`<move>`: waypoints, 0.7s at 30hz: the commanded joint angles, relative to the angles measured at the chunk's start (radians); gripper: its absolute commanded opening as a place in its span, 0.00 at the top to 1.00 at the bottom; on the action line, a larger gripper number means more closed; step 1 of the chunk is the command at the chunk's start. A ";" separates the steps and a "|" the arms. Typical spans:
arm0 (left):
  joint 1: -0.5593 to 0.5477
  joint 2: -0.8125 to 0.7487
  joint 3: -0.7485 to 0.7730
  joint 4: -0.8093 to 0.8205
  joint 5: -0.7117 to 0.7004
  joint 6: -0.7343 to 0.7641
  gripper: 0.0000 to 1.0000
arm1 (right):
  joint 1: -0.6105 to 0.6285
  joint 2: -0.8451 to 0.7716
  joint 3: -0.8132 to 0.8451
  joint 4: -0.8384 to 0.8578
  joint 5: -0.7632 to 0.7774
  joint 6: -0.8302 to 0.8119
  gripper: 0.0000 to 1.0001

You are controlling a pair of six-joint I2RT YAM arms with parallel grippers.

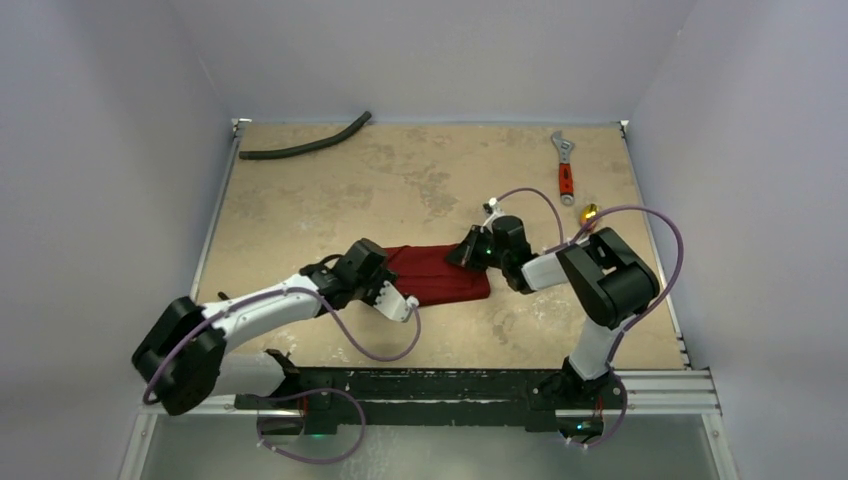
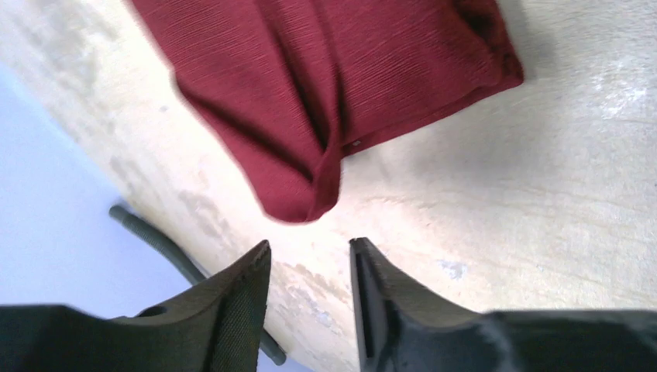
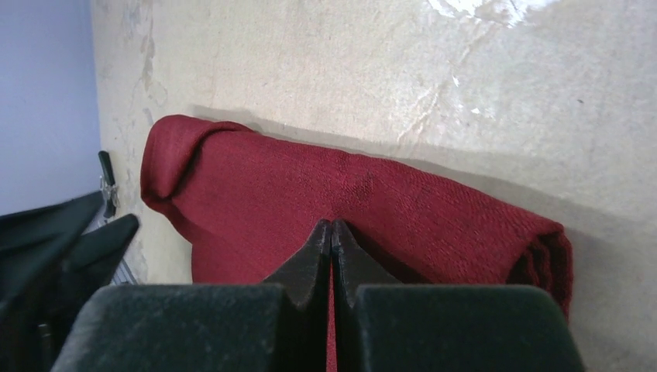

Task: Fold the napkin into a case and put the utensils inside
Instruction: Smooth out the 2/3-rectangle-folded napkin at the center of the board.

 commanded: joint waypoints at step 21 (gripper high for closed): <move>0.010 -0.394 -0.088 0.110 0.371 0.018 0.21 | 0.090 -0.144 0.249 -0.204 0.021 -0.248 0.92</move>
